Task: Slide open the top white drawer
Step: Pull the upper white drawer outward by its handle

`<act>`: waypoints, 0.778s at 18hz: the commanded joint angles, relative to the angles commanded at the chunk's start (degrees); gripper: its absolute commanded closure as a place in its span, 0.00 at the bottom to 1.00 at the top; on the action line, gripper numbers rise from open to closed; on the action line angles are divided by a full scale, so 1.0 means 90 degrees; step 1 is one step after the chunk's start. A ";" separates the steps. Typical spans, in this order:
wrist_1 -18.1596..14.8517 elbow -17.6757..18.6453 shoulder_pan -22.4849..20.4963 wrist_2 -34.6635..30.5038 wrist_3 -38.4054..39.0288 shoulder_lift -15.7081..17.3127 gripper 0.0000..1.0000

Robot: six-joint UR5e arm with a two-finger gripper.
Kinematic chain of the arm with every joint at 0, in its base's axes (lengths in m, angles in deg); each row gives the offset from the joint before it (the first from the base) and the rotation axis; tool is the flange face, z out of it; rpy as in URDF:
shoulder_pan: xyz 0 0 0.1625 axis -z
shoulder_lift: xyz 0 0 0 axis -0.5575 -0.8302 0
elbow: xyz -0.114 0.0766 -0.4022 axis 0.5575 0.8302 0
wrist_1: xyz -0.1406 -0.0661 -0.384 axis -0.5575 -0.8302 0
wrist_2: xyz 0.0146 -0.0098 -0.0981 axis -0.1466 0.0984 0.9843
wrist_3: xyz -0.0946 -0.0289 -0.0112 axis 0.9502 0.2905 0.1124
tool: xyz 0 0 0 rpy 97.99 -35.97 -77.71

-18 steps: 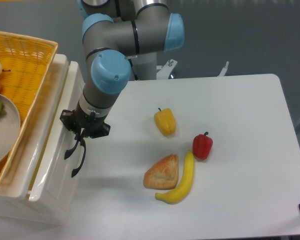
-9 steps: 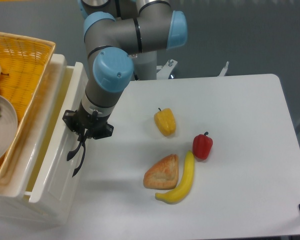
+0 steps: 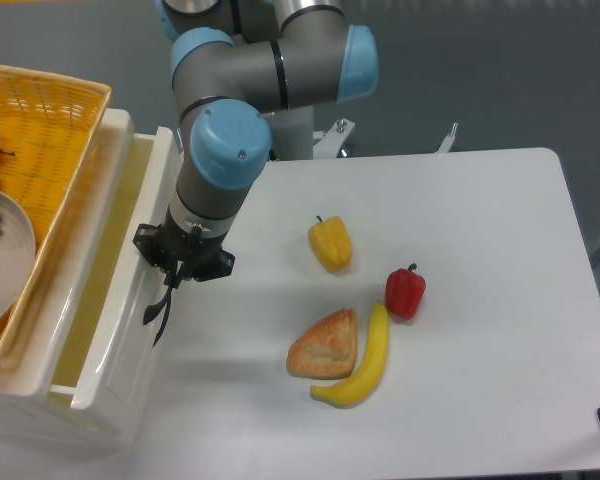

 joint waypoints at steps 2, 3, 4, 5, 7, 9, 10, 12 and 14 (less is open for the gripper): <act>0.0000 0.0000 -0.0039 0.0000 -0.0039 0.0000 0.83; 0.0000 0.0000 -0.0097 0.0000 -0.0049 0.0010 0.83; 0.0010 -0.0010 -0.0117 0.0000 -0.0078 0.0010 0.83; 0.0000 -0.0039 -0.0127 0.0000 -0.0088 0.0010 0.83; 0.0000 -0.0049 -0.0156 0.0000 -0.0088 0.0010 0.83; 0.0000 -0.0058 -0.0166 0.0000 -0.0098 0.0010 0.83; 0.0000 -0.0068 -0.0176 0.0000 -0.0108 0.0010 0.83; 0.0000 -0.0078 -0.0254 0.0000 -0.0147 0.0010 0.83; 0.0000 -0.0117 -0.0283 0.0000 -0.0196 0.0010 0.83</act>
